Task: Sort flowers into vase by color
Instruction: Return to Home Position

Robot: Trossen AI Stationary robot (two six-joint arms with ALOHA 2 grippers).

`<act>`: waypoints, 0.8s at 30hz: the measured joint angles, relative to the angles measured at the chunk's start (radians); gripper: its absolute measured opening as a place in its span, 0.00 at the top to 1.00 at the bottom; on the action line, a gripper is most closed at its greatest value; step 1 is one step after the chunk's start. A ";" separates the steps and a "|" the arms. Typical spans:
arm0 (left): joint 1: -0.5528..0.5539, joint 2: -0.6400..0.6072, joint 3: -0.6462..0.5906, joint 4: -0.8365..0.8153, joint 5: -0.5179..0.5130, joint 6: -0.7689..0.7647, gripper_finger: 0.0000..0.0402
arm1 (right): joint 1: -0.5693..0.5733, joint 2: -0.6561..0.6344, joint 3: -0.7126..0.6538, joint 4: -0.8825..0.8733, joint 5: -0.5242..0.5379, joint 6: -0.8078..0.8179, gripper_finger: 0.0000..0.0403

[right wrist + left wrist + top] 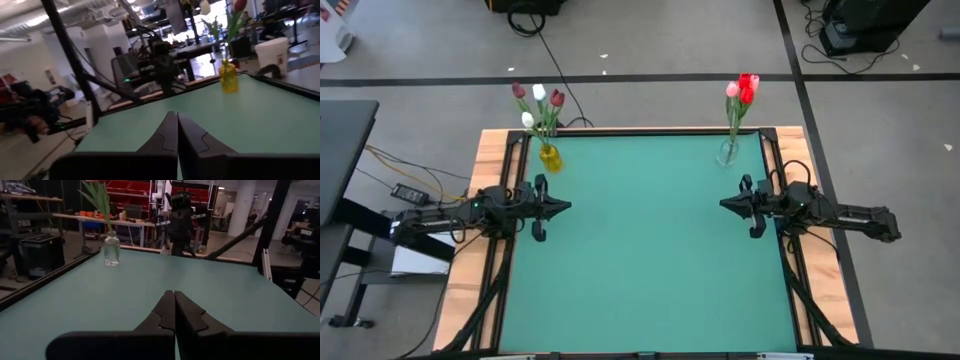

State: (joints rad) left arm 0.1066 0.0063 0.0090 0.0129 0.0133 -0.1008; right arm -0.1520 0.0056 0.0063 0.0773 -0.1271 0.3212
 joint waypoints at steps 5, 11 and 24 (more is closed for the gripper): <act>0.002 0.000 0.000 0.000 -0.001 0.031 1.00 | 0.000 -0.002 0.000 0.004 -0.031 0.058 0.98; 0.002 0.000 0.000 0.013 -0.001 0.033 0.95 | 0.000 -0.001 0.000 0.010 -0.031 0.121 0.93; 0.002 0.000 -0.001 0.020 -0.001 0.033 0.93 | 0.000 -0.001 0.000 0.011 -0.031 0.121 0.92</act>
State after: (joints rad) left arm 0.1081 0.0059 0.0078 0.0328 0.0120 -0.0673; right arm -0.1520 0.0044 0.0067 0.0879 -0.1585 0.4423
